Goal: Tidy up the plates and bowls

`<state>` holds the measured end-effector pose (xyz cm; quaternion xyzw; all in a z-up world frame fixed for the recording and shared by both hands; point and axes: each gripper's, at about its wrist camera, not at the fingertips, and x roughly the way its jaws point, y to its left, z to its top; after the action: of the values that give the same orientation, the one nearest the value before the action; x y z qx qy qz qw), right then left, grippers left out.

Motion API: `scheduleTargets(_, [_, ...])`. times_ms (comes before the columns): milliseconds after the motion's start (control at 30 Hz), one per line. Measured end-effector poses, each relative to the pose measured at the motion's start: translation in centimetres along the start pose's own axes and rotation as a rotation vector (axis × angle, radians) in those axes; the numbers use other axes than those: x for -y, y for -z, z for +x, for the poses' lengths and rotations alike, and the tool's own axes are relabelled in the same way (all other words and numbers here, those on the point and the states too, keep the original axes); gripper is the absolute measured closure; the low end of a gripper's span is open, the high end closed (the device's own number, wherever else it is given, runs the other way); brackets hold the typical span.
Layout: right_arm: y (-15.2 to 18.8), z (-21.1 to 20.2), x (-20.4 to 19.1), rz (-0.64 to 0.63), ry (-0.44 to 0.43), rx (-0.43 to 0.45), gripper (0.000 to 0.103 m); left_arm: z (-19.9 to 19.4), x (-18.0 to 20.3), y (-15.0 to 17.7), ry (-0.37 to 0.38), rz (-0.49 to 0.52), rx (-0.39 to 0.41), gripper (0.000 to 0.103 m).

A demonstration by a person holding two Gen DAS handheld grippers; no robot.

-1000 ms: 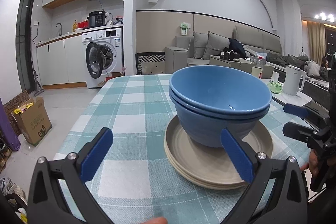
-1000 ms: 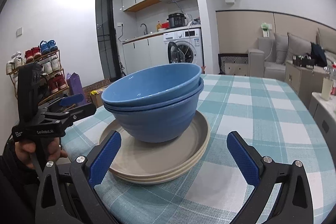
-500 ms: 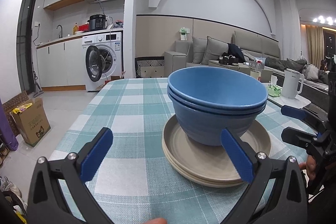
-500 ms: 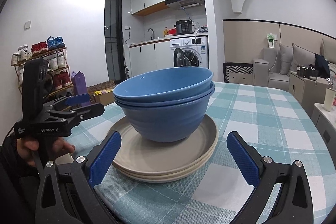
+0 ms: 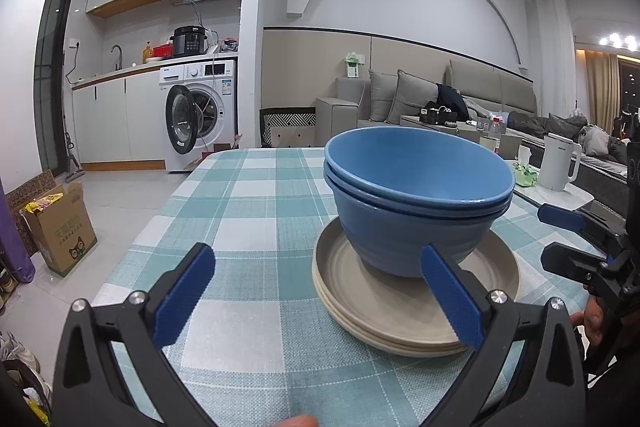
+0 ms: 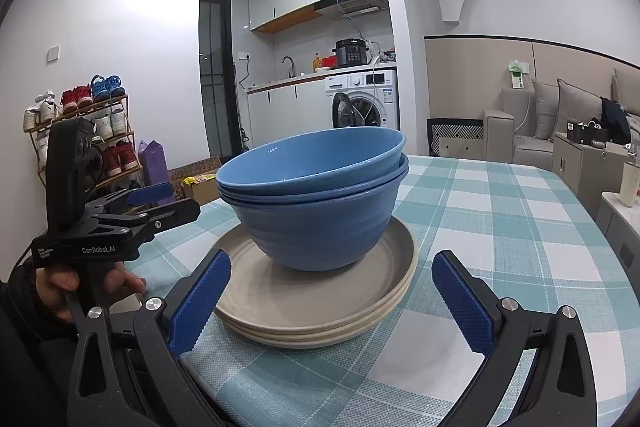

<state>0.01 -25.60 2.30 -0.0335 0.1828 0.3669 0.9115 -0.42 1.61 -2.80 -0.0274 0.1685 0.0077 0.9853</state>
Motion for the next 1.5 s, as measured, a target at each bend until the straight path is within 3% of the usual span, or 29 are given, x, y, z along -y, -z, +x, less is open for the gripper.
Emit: scheduleTargets(1500, [-0.02,-0.04,-0.03,0.001,0.001,0.0,0.001,0.25,0.44,0.23,0.002,0.001,-0.007,0.0])
